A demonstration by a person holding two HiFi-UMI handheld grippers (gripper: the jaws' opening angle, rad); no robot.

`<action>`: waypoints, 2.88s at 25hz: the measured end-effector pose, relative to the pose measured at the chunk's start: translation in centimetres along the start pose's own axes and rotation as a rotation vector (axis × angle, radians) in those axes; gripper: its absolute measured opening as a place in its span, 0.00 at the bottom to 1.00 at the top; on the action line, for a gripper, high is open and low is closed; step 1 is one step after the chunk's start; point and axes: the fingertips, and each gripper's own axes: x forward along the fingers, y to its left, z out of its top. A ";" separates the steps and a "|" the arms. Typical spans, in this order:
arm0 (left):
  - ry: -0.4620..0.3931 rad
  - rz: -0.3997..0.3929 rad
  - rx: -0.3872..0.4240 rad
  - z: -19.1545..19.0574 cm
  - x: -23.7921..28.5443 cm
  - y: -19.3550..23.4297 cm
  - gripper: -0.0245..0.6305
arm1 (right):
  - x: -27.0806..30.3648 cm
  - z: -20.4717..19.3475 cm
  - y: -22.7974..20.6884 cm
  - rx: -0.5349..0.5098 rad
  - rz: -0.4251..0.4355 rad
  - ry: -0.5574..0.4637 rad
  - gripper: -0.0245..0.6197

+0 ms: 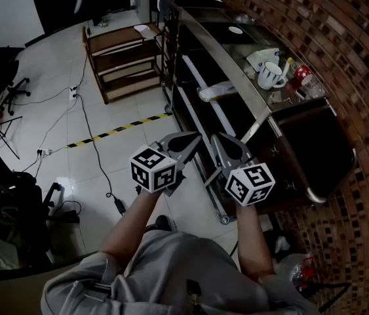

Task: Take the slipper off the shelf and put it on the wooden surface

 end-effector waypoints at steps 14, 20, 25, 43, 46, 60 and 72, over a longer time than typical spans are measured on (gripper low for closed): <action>0.004 0.002 -0.062 3.2 -0.6 13.8 0.04 | 12.4 0.2 -1.1 -0.006 -0.054 0.039 0.04; 0.030 -0.001 -0.079 3.0 2.1 18.7 0.04 | 16.7 -0.5 -4.0 -0.001 -0.050 0.048 0.04; 0.099 -0.015 -0.070 2.8 6.3 23.1 0.04 | 20.3 -1.0 -7.5 0.003 -0.067 0.045 0.04; 0.328 -0.263 -0.070 0.2 19.4 29.9 0.04 | 25.9 -2.1 -16.6 0.068 -0.270 0.053 0.04; 0.373 -0.346 -0.069 -0.4 21.0 30.7 0.04 | 26.4 -2.3 -18.6 0.092 -0.397 0.043 0.04; 0.547 -0.603 -0.050 -4.4 23.9 32.1 0.04 | 24.4 -2.5 -21.6 0.137 -0.842 0.015 0.04; 0.651 -0.568 -0.077 -9.0 26.7 32.7 0.43 | 23.5 -3.1 -21.6 0.130 -0.892 0.051 0.04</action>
